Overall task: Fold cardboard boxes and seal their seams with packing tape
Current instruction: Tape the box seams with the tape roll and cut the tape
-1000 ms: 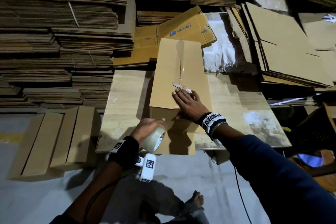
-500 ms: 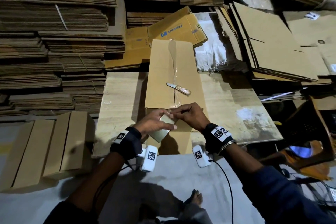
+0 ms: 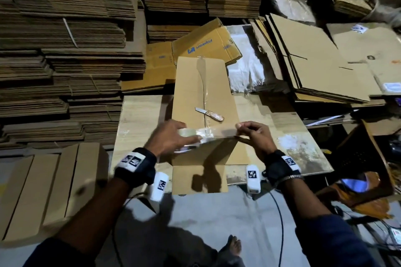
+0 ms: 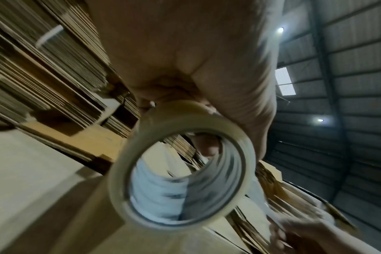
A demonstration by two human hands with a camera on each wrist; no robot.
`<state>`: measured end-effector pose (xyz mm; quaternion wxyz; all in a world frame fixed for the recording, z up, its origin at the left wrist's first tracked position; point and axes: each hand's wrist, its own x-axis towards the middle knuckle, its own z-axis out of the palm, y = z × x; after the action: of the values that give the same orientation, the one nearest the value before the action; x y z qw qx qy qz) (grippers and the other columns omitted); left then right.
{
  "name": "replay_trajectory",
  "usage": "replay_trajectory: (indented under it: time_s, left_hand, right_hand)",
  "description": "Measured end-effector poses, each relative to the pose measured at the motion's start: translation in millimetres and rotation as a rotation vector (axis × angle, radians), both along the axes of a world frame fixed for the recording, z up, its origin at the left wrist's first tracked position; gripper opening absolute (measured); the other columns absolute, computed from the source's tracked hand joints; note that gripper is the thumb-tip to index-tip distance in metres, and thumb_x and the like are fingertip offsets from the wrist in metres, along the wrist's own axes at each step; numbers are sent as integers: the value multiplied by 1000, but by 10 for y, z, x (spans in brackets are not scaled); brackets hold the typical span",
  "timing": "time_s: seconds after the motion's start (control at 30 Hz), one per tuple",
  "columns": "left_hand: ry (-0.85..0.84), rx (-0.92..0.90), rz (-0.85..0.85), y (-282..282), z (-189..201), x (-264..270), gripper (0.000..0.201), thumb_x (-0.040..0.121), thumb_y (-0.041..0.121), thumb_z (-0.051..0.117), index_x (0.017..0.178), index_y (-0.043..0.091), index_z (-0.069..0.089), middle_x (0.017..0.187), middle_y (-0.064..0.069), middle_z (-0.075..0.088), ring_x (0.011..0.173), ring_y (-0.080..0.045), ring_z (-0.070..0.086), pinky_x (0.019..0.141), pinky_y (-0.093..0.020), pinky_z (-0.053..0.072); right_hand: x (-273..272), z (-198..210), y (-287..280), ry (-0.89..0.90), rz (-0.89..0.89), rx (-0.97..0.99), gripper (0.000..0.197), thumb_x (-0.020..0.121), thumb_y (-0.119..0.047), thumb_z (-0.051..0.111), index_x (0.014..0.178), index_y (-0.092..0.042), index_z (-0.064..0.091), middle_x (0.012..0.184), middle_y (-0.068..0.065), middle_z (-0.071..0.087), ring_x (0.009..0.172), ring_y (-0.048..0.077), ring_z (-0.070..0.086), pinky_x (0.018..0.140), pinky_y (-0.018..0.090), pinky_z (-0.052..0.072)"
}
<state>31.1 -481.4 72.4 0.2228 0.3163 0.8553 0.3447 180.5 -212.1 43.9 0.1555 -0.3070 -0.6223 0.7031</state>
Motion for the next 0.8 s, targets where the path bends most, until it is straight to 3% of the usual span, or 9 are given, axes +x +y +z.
replay_trajectory:
  time_s: [0.1,0.17,0.23,0.27,0.43,0.57,0.67,0.73,0.8]
  left_hand:
    - [174,-143,27,-251,4,-326,91,65,81,79,122,11,73,129,-7,72,90,-20,73,89,-41,60]
    - [195,-175,30,-415,-27,-535,89,56,95,71,100,19,81,103,-1,80,71,-16,72,75,-41,62]
    - [196,-174,49,-542,-109,-731,81,51,98,69,67,19,72,63,2,72,52,-17,69,60,-43,62]
    - [182,-166,67,-576,-158,-812,80,52,95,73,61,16,67,55,0,68,49,-18,68,55,-41,61]
    - [163,-115,87,-548,-299,-1016,76,57,85,80,56,11,63,51,-6,62,47,-24,59,53,-28,40]
    - [95,-122,98,-503,-416,-1120,72,62,81,80,62,10,69,57,-6,68,51,-21,68,45,-28,49]
    - [13,-137,111,-458,-593,-1081,70,61,84,78,62,15,65,61,0,68,55,-21,68,51,-31,55]
    - [-36,-125,133,-438,-748,-1036,68,61,89,73,60,23,58,67,8,61,61,-15,62,60,-28,48]
    - [-67,-71,158,-434,-905,-997,75,58,98,65,55,26,44,55,12,45,53,-12,47,60,-31,35]
  right_hand:
    - [159,-127,319,-50,-103,-33,8,92,-3,74,91,3,69,83,16,68,74,21,68,94,54,59]
    - [232,-235,414,-80,-155,-56,9,92,-4,75,88,1,68,76,12,67,71,20,66,94,54,59]
    - [250,-314,415,-103,-177,-71,10,91,-5,76,87,1,69,73,11,66,72,21,66,93,54,60]
    - [239,-349,395,-115,-174,-71,11,91,-7,77,86,1,70,74,12,67,73,22,66,92,54,60]
    - [139,-470,351,-143,-193,-72,16,90,-10,79,91,4,74,79,15,68,74,21,68,88,53,62]
    - [107,-568,345,-172,-205,-103,17,90,-10,79,92,6,73,79,16,67,77,24,65,89,55,61]
    - [69,-633,240,-195,-241,-165,11,91,-6,77,87,3,73,81,17,66,82,27,63,89,55,61]
    - [28,-660,158,-209,-279,-209,8,90,0,74,83,1,72,82,16,67,84,27,63,88,55,61]
    - [-23,-701,95,-232,-320,-211,10,91,3,69,82,1,71,82,15,66,83,26,61,86,55,62]
